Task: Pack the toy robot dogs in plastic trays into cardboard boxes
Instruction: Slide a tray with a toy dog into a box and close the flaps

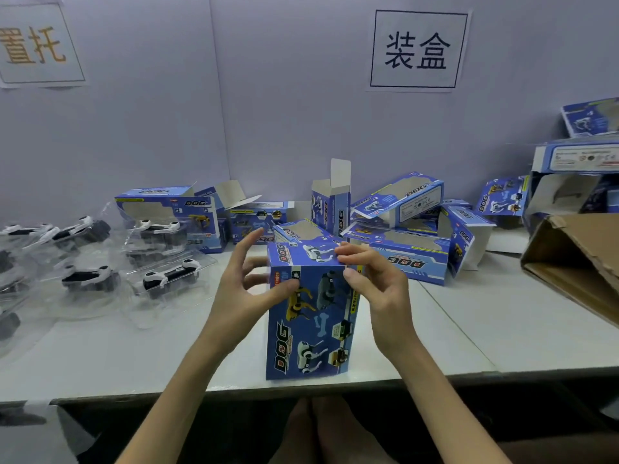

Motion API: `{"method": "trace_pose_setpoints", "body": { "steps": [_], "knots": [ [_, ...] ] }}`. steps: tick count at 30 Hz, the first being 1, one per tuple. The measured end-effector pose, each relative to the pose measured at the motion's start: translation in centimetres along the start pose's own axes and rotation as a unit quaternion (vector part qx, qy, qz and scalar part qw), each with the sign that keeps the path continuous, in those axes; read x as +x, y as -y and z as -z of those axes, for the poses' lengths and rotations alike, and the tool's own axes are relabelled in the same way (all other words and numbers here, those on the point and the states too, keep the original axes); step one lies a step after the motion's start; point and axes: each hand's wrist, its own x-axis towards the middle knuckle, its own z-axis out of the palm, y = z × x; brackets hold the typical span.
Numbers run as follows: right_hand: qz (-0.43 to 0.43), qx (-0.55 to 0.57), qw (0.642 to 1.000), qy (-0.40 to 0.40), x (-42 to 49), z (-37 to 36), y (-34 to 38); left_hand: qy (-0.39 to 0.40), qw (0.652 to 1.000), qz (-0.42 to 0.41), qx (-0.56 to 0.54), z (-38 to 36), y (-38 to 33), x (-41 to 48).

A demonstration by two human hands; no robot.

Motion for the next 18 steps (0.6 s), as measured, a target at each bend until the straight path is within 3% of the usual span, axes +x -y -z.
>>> {"method": "trace_pose_setpoints", "body": {
  "steps": [3, 5, 9, 14, 16, 18],
  "knots": [
    [-0.087, 0.148, 0.984, -0.048, 0.1, 1.6, 0.9, -0.015, 0.995, -0.081, 0.060, -1.0, -0.2, -0.6],
    [-0.187, 0.123, 0.972, -0.075, 0.4, 3.2, 1.4, -0.007, 0.978, -0.166, 0.125, -1.8, -0.5, -0.9],
    [-0.412, 0.058, 0.908, 0.048, 0.2, 7.0, 1.7, 0.060, 0.893, -0.350, 0.277, -4.0, -0.3, -2.0],
    [-0.429, 0.060, 0.901, 0.014, -2.3, 9.5, 0.7, 0.171, 0.787, -0.462, 0.371, -6.8, 3.1, -2.9],
    [-0.416, 0.042, 0.908, -0.041, -3.4, 10.4, 0.9, 0.174, 0.806, -0.407, 0.392, -6.5, 4.6, -2.3],
    [-0.368, 0.026, 0.922, -0.118, -3.6, 11.7, 1.6, 0.171, 0.853, -0.312, 0.383, -5.5, 6.4, -1.8]
  ]
}}
